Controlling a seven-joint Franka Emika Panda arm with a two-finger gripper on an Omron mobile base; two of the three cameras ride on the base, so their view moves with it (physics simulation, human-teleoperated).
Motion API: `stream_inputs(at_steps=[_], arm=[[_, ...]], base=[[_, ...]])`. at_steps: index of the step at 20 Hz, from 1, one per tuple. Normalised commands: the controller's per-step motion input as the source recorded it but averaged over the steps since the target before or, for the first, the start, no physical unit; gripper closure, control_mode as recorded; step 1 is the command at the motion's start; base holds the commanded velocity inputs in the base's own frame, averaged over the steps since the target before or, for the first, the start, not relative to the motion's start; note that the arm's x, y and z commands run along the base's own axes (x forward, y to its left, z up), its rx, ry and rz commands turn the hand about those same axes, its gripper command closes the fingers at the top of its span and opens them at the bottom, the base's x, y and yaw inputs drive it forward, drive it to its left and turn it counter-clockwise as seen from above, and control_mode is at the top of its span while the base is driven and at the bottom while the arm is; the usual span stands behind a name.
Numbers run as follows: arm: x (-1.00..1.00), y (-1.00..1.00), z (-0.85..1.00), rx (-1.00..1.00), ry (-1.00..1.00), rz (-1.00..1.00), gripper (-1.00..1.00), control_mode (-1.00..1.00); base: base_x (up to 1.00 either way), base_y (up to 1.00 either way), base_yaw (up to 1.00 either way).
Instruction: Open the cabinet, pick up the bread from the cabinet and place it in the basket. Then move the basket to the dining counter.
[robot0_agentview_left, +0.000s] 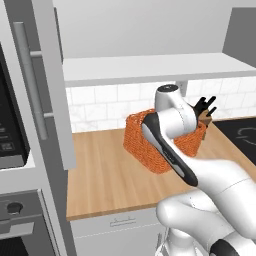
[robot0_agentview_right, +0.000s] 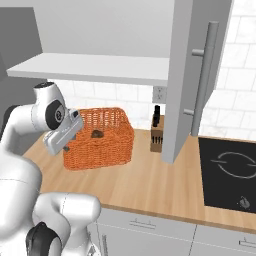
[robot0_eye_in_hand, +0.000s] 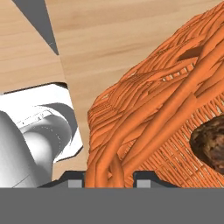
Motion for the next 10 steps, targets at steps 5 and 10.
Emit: stream_inputs(at_steps=[5,10], arm=[[0.0,0.0,0.0,0.0,0.0,0.0,1.0,-1.0],[-0.15,0.0,0.0,0.0,0.0,0.0,1.0,1.0]], base=[[0.0,0.0,0.0],[-0.4,0.0,0.0]])
